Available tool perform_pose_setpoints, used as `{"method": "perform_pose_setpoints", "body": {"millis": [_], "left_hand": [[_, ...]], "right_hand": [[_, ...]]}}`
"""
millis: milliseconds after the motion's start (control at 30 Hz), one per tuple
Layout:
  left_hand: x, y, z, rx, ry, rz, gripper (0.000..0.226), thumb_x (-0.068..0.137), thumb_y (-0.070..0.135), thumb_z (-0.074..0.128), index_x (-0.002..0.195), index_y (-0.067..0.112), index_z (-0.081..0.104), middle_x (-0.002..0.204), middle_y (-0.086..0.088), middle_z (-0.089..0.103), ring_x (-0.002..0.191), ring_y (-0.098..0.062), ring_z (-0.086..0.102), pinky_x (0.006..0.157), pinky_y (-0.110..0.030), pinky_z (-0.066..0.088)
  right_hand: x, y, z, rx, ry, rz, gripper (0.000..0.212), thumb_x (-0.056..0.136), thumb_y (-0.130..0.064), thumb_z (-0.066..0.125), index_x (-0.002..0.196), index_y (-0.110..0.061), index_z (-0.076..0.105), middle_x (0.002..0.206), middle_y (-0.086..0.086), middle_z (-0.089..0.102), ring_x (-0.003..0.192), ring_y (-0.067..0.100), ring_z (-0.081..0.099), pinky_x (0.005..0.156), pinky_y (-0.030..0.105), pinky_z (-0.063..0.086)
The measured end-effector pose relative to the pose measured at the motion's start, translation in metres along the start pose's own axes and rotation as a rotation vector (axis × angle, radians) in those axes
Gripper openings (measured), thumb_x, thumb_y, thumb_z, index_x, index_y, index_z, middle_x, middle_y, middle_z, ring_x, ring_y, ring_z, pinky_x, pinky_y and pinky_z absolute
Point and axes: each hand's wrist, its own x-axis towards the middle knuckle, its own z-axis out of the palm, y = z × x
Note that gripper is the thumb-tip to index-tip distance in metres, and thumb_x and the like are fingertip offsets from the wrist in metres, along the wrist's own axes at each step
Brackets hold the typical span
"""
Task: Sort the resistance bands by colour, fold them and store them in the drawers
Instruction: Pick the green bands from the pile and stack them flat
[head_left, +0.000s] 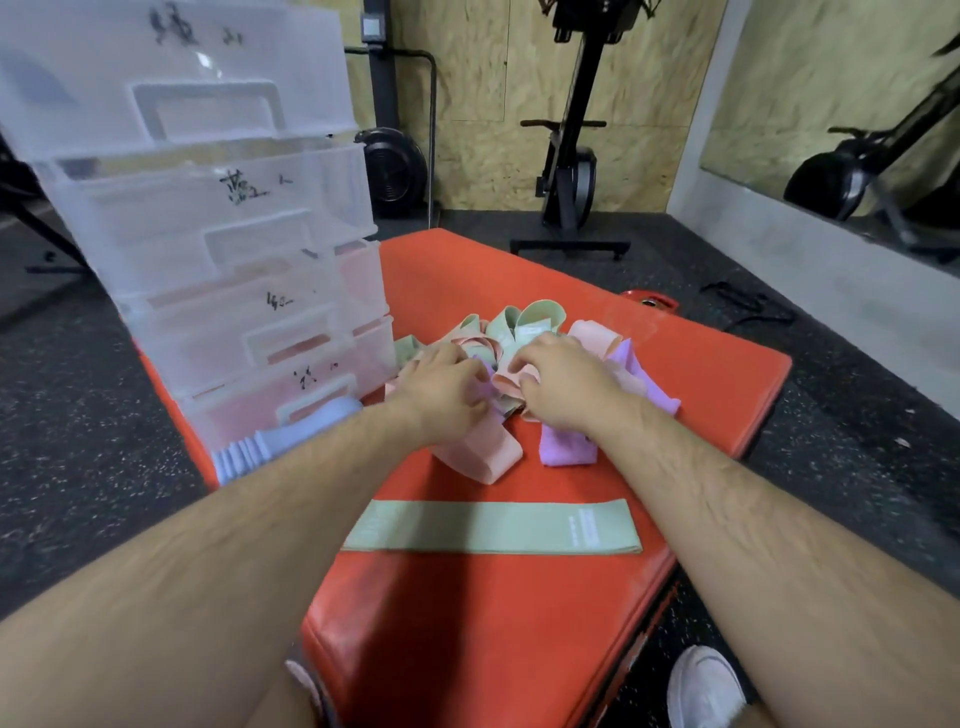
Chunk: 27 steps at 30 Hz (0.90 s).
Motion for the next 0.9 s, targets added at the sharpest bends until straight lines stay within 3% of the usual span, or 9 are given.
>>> {"method": "perform_pose_setpoints", "body": {"millis": [133, 233, 300, 467, 567, 633, 733, 800, 900], "left_hand": [[0.024, 0.009, 0.013, -0.039, 0.140, 0.018, 0.035, 0.093, 0.050, 0.052, 0.123, 0.033, 0.058, 0.135, 0.007, 0.045, 0.131, -0.022, 0.036, 0.109, -0.041, 0.026], [0.038, 0.016, 0.015, -0.054, 0.185, 0.008, 0.032, 0.093, 0.044, 0.052, 0.121, 0.031, 0.059, 0.132, 0.004, 0.045, 0.126, -0.023, 0.038, 0.108, -0.040, 0.028], [0.042, 0.017, 0.018, -0.053, 0.179, 0.008, 0.030, 0.092, 0.041, 0.052, 0.119, 0.031, 0.060, 0.133, 0.003, 0.045, 0.127, -0.023, 0.037, 0.108, -0.040, 0.027], [0.038, 0.017, 0.017, -0.057, 0.181, 0.026, 0.030, 0.093, 0.039, 0.050, 0.120, 0.030, 0.060, 0.127, 0.005, 0.047, 0.124, -0.022, 0.038, 0.106, -0.039, 0.026], [0.035, 0.018, 0.010, -0.081, 0.198, 0.003, 0.032, 0.091, 0.034, 0.051, 0.121, 0.029, 0.060, 0.128, 0.002, 0.048, 0.128, -0.024, 0.038, 0.104, -0.038, 0.027], [0.032, 0.022, 0.005, -0.113, 0.236, -0.014, 0.030, 0.091, 0.033, 0.052, 0.119, 0.029, 0.061, 0.127, 0.002, 0.049, 0.124, -0.023, 0.041, 0.101, -0.037, 0.028], [0.027, 0.027, -0.002, -0.224, 0.308, -0.020, 0.024, 0.091, 0.034, 0.054, 0.113, 0.027, 0.063, 0.116, 0.004, 0.055, 0.113, -0.021, 0.050, 0.098, -0.038, 0.038], [0.024, 0.029, -0.007, -0.374, 0.353, -0.009, 0.024, 0.091, 0.037, 0.055, 0.110, 0.024, 0.062, 0.107, 0.005, 0.059, 0.105, -0.017, 0.056, 0.094, -0.041, 0.045], [0.015, 0.038, -0.017, -0.629, 0.363, -0.067, 0.030, 0.094, 0.045, 0.056, 0.115, 0.023, 0.058, 0.105, 0.009, 0.063, 0.097, -0.007, 0.062, 0.088, -0.032, 0.052]], "right_hand": [[0.027, 0.012, 0.009, -0.079, 0.084, 0.120, 0.038, 0.094, -0.026, 0.046, 0.128, -0.034, 0.060, 0.147, -0.001, 0.040, 0.134, 0.026, 0.032, 0.108, 0.040, 0.028], [0.040, 0.024, 0.014, -0.132, -0.017, 0.163, 0.035, 0.092, -0.032, 0.046, 0.121, -0.036, 0.064, 0.150, -0.002, 0.038, 0.133, 0.027, 0.030, 0.110, 0.044, 0.025], [0.046, 0.031, 0.016, -0.109, -0.045, 0.156, 0.033, 0.090, -0.029, 0.046, 0.117, -0.034, 0.065, 0.142, -0.005, 0.048, 0.128, 0.025, 0.034, 0.108, 0.041, 0.026], [0.057, 0.039, 0.020, -0.036, 0.079, 0.177, 0.034, 0.093, -0.016, 0.044, 0.116, -0.031, 0.065, 0.128, -0.008, 0.058, 0.119, 0.025, 0.043, 0.097, 0.037, 0.030], [0.052, 0.041, 0.016, 0.220, 0.183, 0.145, 0.028, 0.096, -0.012, 0.046, 0.112, -0.017, 0.069, 0.124, -0.001, 0.062, 0.115, 0.025, 0.055, 0.095, 0.033, 0.043], [0.046, 0.040, 0.009, 0.404, 0.254, 0.166, 0.027, 0.097, -0.009, 0.049, 0.114, -0.012, 0.069, 0.125, 0.001, 0.062, 0.112, 0.020, 0.058, 0.091, 0.024, 0.041], [0.037, 0.033, -0.009, 0.645, 0.294, 0.236, 0.029, 0.099, -0.012, 0.050, 0.120, -0.017, 0.069, 0.126, -0.003, 0.062, 0.098, 0.012, 0.060, 0.077, 0.017, 0.045], [0.032, 0.027, -0.021, 0.779, 0.306, 0.257, 0.031, 0.098, -0.012, 0.049, 0.120, -0.021, 0.069, 0.121, -0.003, 0.066, 0.091, 0.012, 0.062, 0.070, 0.018, 0.048], [0.020, 0.014, -0.035, 0.900, 0.301, 0.252, 0.033, 0.099, -0.010, 0.048, 0.120, -0.023, 0.070, 0.108, -0.002, 0.070, 0.086, 0.011, 0.064, 0.078, 0.026, 0.053]]}}
